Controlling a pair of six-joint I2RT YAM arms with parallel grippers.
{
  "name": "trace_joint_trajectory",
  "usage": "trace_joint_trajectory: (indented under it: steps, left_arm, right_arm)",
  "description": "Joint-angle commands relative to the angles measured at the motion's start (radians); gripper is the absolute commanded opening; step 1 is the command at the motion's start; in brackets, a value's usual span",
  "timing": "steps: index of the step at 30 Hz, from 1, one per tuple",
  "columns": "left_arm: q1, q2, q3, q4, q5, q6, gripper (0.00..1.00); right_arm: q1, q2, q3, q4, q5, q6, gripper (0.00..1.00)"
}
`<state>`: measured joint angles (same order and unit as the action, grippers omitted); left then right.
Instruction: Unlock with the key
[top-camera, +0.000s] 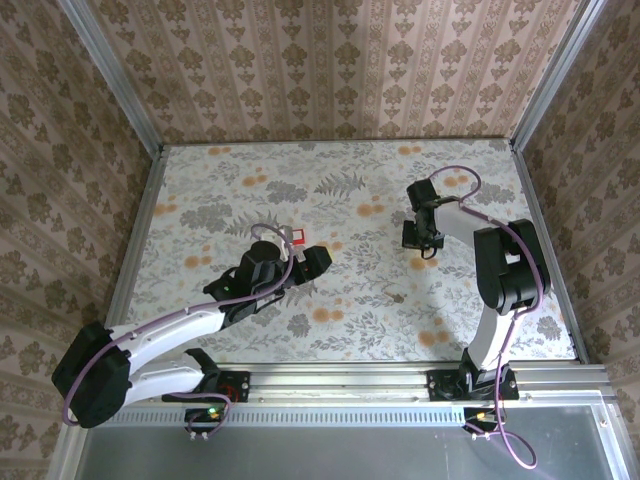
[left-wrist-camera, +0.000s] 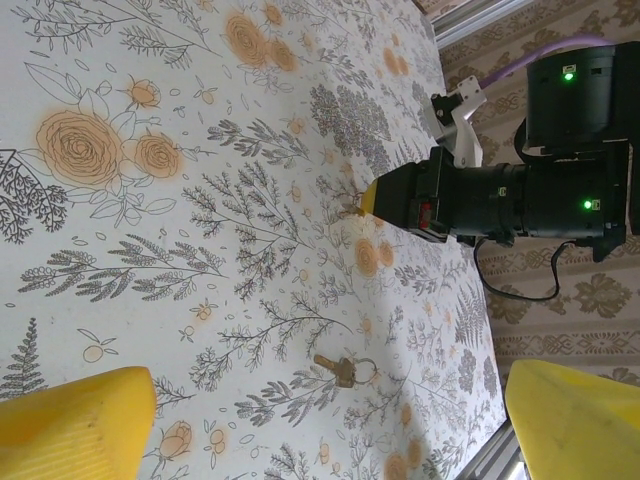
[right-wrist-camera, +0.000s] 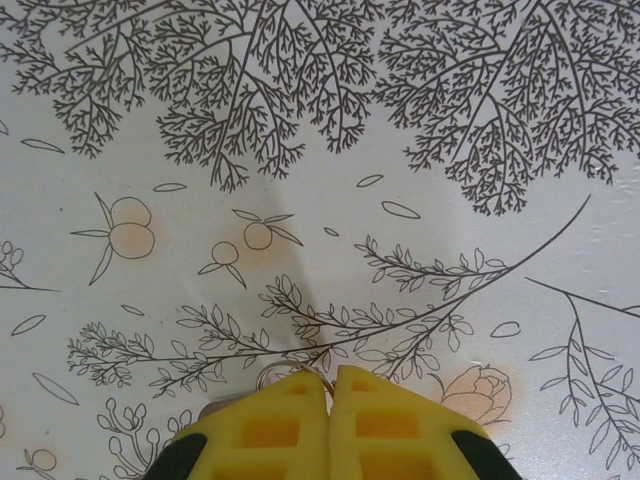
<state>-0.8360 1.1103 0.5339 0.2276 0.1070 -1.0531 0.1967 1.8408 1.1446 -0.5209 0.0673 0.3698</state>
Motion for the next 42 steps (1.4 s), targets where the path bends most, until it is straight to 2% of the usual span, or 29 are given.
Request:
trace_joint_trajectory:
  steps: [1, 8, 13, 20, 25, 29, 36, 42]
  left_arm:
    - [0.005, -0.008, -0.004, 0.044, -0.010, 0.019, 0.91]
    - [-0.013, 0.089, 0.009, 0.211, 0.033, -0.054, 0.91]
    - [-0.041, 0.232, 0.046, 0.380, 0.076, -0.134, 0.91]
    - [-0.067, 0.444, 0.082, 0.630, 0.109, -0.280, 0.88]
    - [-0.098, 0.593, 0.105, 0.827, 0.102, -0.447, 0.88]
    - [-0.131, 0.751, 0.119, 1.073, 0.084, -0.681, 0.85]
    - [-0.171, 0.715, 0.080, 1.067, -0.031, -0.815, 0.87]
    - [-0.175, 0.706, 0.054, 1.067, -0.071, -0.926, 0.88]
  right_arm:
    - [0.007, -0.010, -0.046, -0.021, -0.048, 0.027, 0.00]
    - [0.009, -0.133, -0.152, 0.117, -0.085, 0.127, 0.00]
    - [0.010, -0.253, -0.229, 0.193, -0.131, 0.201, 0.00]
    - [0.027, -0.388, -0.268, 0.185, -0.147, 0.231, 0.00]
    - [0.053, -0.508, -0.258, 0.174, -0.182, 0.242, 0.00]
    - [0.118, -0.589, -0.240, 0.175, -0.192, 0.257, 0.00]
    - [0.244, -0.674, -0.288, 0.236, -0.158, 0.331, 0.00]
    - [0.322, -0.733, -0.338, 0.326, -0.153, 0.400, 0.00]
